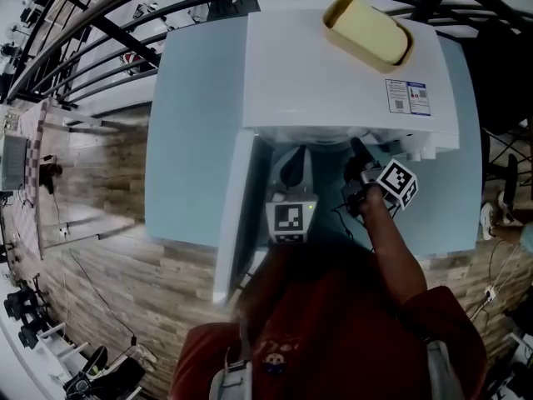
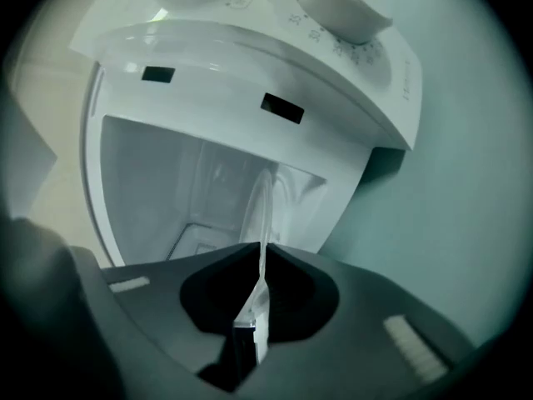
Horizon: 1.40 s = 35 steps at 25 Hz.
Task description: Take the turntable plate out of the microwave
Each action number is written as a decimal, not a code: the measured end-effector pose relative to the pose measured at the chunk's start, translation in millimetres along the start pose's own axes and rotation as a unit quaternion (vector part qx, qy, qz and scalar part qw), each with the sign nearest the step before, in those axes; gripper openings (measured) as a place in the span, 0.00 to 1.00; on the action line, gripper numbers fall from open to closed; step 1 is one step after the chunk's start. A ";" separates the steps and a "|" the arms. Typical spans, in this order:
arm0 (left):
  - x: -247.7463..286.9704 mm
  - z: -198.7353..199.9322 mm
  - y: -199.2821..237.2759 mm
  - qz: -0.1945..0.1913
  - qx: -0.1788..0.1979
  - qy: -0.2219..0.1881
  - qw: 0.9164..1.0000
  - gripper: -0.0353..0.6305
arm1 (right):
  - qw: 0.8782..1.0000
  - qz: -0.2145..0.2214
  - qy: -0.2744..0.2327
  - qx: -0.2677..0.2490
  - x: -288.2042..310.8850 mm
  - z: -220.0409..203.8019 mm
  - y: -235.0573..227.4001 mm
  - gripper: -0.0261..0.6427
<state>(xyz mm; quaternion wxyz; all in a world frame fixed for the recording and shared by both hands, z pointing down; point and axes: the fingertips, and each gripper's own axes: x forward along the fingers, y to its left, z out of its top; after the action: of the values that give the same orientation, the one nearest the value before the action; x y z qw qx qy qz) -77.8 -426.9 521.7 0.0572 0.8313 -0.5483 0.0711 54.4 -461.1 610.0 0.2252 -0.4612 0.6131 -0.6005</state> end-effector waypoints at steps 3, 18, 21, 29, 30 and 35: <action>-5.2 -1.9 -3.9 0.007 0.005 -0.001 1.000 0.05 | 1.000 0.009 0.003 0.000 -4.4 -3.0 0.6 0.06; -57.8 -19.3 -38.2 0.034 -0.013 0.039 0.999 0.06 | 0.999 0.014 0.009 0.031 -75.5 -16.0 -23.8 0.06; -64.5 -28.8 -47.8 0.042 -0.019 0.050 0.998 0.06 | 0.999 0.013 0.015 0.030 -84.4 -15.3 -28.3 0.06; -76.1 -68.9 -51.9 0.063 -0.231 0.070 0.968 0.30 | 0.999 0.012 0.027 0.033 -95.3 -19.1 -31.3 0.06; -75.2 -72.3 -52.5 0.062 -0.269 0.068 0.959 0.34 | 0.999 0.013 0.029 0.034 -95.9 -18.9 -30.7 0.06; -60.3 -87.3 -54.4 0.040 -0.396 0.050 0.916 0.44 | 0.999 0.015 0.036 0.034 -99.0 -19.8 -30.6 0.06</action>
<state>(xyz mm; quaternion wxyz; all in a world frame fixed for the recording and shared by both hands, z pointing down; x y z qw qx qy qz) -56.0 -336.0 595.8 0.4058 0.7137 -0.5606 -0.1083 93.8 -363.3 614.9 0.2272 -0.4218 0.6073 -0.6337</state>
